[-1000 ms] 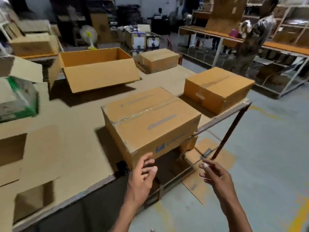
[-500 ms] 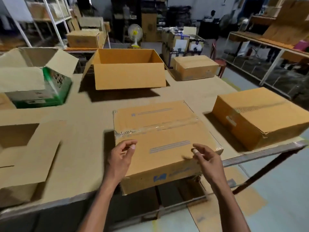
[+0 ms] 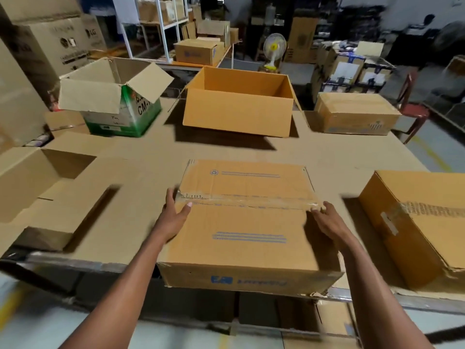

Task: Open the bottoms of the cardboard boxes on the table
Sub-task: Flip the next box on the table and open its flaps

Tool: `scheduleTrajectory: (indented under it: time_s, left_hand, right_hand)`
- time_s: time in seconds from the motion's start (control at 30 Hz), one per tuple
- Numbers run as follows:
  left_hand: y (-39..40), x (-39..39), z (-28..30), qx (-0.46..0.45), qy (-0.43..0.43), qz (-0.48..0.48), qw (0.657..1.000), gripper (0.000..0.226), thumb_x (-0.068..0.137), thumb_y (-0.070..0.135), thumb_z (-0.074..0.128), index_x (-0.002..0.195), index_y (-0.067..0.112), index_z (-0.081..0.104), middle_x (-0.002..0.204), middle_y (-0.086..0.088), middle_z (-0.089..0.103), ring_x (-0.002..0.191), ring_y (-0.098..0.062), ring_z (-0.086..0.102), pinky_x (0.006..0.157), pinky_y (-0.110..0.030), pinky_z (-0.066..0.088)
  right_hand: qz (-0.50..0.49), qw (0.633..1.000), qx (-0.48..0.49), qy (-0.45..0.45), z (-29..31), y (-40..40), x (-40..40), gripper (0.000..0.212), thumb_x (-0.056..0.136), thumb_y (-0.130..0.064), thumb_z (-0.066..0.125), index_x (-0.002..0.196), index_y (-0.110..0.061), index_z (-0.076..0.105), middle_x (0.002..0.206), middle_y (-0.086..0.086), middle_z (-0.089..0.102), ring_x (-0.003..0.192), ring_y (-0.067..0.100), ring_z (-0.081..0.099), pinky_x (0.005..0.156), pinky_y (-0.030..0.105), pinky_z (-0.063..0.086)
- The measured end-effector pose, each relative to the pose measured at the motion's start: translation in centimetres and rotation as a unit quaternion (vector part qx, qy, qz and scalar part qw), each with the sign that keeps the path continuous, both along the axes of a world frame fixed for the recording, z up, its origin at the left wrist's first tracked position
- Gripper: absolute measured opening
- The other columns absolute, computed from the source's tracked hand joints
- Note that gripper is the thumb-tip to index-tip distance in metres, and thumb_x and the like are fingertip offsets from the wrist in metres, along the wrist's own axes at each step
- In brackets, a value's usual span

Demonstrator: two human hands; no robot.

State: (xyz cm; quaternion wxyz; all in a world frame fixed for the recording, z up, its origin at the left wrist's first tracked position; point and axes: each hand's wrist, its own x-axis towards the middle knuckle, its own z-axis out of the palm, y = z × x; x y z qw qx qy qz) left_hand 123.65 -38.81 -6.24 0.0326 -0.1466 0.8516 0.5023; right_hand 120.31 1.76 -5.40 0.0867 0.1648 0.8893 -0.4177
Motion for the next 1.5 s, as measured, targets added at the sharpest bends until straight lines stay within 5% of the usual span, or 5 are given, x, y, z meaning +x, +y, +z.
scheduleTrajectory:
  time_s: [0.33,0.73,1.07,1.37,1.5]
  left_hand:
    - [-0.4,-2.4,0.0,0.067,-0.048,0.007,0.997,0.058,0.100,0.037,0.057,0.152,0.023,0.036,0.132,0.011,0.046,0.126,-0.015,0.046,0.099,-0.026,0.035]
    - [-1.8,-1.5,0.3,0.092,0.038,0.030,0.995,0.070,0.092,0.040,0.068,0.153,0.028,0.035,0.152,0.004,0.044,0.139,-0.017,0.042,0.114,-0.036,0.036]
    - [0.2,-0.2,1.9,0.132,0.184,0.081,0.971,0.076,0.085,-0.003,0.071,0.148,0.015,0.033,0.133,-0.004,0.060,0.116,-0.013,0.060,0.105,-0.035,0.044]
    - [1.0,1.9,-1.9,0.115,0.116,0.114,0.980,0.046,0.083,0.007,0.078,0.105,0.030,0.045,0.113,0.002,0.067,0.106,-0.021,0.067,0.094,-0.049,0.055]
    - [0.4,1.8,-0.8,0.089,0.100,0.087,0.987,0.045,0.082,0.018,0.081,0.107,0.035,0.048,0.114,0.004,0.065,0.110,-0.021,0.063,0.098,-0.049,0.051]
  right_hand:
    - [0.038,0.976,-0.214,-0.031,-1.0,2.3,0.0,0.031,0.105,-0.033,0.047,0.135,-0.030,0.055,0.125,0.002,0.069,0.117,0.026,0.062,0.108,0.049,0.044]
    - [-0.010,0.953,-0.290,0.085,1.3,1.9,1.7,0.039,0.100,-0.012,0.057,0.136,-0.029,0.054,0.119,-0.006,0.066,0.108,0.014,0.062,0.094,0.033,0.048]
    - [-0.034,0.922,-0.320,0.214,1.4,1.7,2.9,0.062,0.089,0.009,0.063,0.140,-0.018,0.041,0.120,-0.003,0.071,0.111,0.008,0.068,0.087,0.024,0.056]
    - [-0.098,0.941,-0.240,0.216,-4.5,2.0,3.5,0.052,0.085,0.012,0.067,0.125,-0.016,0.050,0.111,0.002,0.074,0.108,0.022,0.070,0.101,0.050,0.052]
    - [-0.089,0.944,-0.252,0.193,-2.9,2.3,3.7,0.042,0.088,0.009,0.065,0.120,-0.016,0.055,0.118,0.007,0.071,0.115,0.025,0.067,0.096,0.039,0.055]
